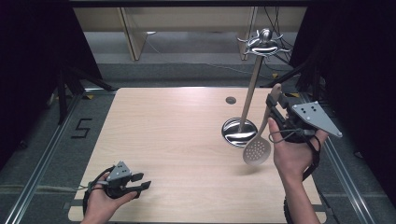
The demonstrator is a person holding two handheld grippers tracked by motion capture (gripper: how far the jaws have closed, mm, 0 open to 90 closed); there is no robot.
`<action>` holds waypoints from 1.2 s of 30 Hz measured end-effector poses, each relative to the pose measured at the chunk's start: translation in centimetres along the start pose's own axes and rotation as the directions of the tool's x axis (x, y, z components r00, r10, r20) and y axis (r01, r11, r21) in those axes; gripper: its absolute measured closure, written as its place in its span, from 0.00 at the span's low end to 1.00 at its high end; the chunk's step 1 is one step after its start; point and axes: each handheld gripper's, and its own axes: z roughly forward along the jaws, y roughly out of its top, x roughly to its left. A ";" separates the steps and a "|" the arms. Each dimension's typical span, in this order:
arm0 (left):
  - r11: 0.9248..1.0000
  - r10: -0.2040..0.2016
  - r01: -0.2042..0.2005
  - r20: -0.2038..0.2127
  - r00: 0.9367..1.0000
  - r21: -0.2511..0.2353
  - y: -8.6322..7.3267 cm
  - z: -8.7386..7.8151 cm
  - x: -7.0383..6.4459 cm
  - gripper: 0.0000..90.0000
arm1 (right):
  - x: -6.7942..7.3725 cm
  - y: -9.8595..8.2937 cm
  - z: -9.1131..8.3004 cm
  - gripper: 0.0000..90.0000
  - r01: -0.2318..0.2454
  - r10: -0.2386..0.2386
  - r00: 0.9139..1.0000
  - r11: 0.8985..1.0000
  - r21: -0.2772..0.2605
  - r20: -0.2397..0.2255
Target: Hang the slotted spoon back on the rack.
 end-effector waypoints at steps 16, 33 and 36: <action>1.000 0.008 -0.008 0.009 1.000 -0.011 0.0 0.0 0.0 0.59 | 0.5 0.9 0.8 0.76 0.029 -0.029 1.000 0.999 -0.030 -0.001; 1.000 -0.001 0.001 0.002 1.000 0.002 0.0 0.0 0.1 0.59 | 1.0 2.5 2.6 0.76 0.034 -0.034 0.999 0.999 -0.026 0.006; 1.000 -0.003 0.003 0.013 1.000 -0.001 0.0 -0.1 0.0 0.59 | 1.0 2.7 3.1 0.76 0.030 -0.030 1.000 0.999 -0.019 0.006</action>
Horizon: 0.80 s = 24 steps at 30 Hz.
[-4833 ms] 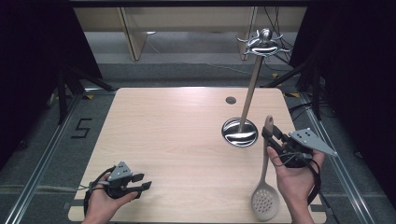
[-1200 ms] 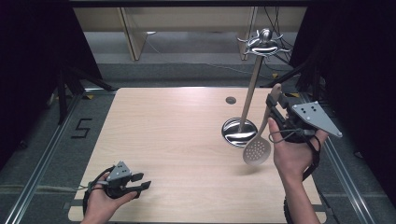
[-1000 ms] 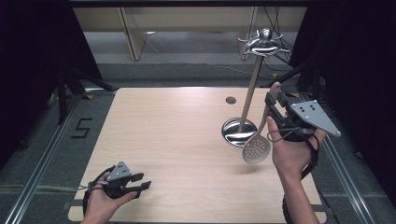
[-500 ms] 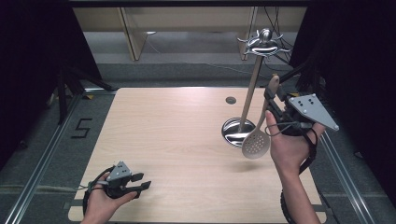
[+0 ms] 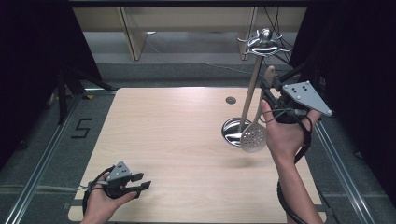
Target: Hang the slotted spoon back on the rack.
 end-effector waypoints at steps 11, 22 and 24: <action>1.000 -0.002 0.002 0.000 1.000 0.000 0.0 0.0 0.0 0.59 | -0.4 0.8 1.3 0.76 0.002 -0.002 1.000 1.000 0.003 0.027; 1.000 -0.001 0.001 0.002 1.000 0.000 0.0 0.0 0.0 0.59 | -0.3 1.1 2.4 0.76 0.005 -0.006 1.000 0.999 0.034 0.026; 1.000 -0.006 0.006 0.003 1.000 -0.005 0.0 0.1 0.0 0.59 | -0.3 1.0 2.6 0.76 0.006 -0.007 1.000 0.999 0.040 0.026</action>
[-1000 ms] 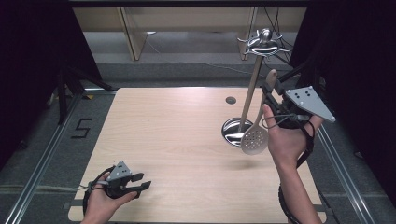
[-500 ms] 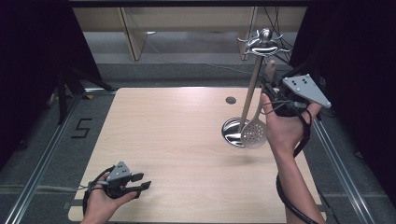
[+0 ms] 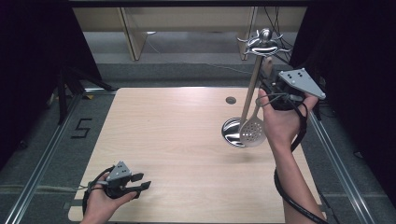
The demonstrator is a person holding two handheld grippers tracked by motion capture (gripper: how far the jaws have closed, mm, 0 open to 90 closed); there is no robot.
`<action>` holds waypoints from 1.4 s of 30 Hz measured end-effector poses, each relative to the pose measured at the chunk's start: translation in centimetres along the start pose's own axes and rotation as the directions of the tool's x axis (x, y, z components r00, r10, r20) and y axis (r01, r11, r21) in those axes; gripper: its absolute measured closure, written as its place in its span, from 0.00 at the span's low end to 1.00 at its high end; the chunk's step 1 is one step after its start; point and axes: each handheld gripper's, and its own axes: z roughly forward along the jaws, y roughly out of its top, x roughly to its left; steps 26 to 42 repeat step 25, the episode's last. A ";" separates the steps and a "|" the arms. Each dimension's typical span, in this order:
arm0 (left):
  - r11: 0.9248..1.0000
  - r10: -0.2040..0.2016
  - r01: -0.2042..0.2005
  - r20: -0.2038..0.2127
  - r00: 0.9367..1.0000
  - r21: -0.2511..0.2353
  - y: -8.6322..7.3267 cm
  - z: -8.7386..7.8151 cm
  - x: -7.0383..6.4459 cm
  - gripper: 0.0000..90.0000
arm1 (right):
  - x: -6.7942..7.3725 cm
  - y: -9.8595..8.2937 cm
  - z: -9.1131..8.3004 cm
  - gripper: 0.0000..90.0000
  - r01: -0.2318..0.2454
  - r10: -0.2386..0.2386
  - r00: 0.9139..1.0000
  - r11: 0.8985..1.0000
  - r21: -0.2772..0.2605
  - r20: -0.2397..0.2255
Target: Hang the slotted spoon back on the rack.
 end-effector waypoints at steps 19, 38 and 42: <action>1.000 -0.003 0.003 -0.003 1.000 -0.008 -0.1 -0.2 -0.1 0.59 | -1.4 -5.6 -3.2 0.49 0.029 -0.023 0.998 0.995 0.092 -0.066; 1.000 0.026 -0.026 -0.012 1.000 0.001 0.0 -0.1 0.0 0.59 | -1.7 -14.9 -6.7 0.47 -0.028 0.071 0.989 0.950 0.311 -0.129; 1.000 0.026 -0.026 -0.012 1.000 0.001 0.0 -0.1 0.0 0.59 | -1.7 -14.9 -6.7 0.47 -0.028 0.071 0.989 0.950 0.311 -0.129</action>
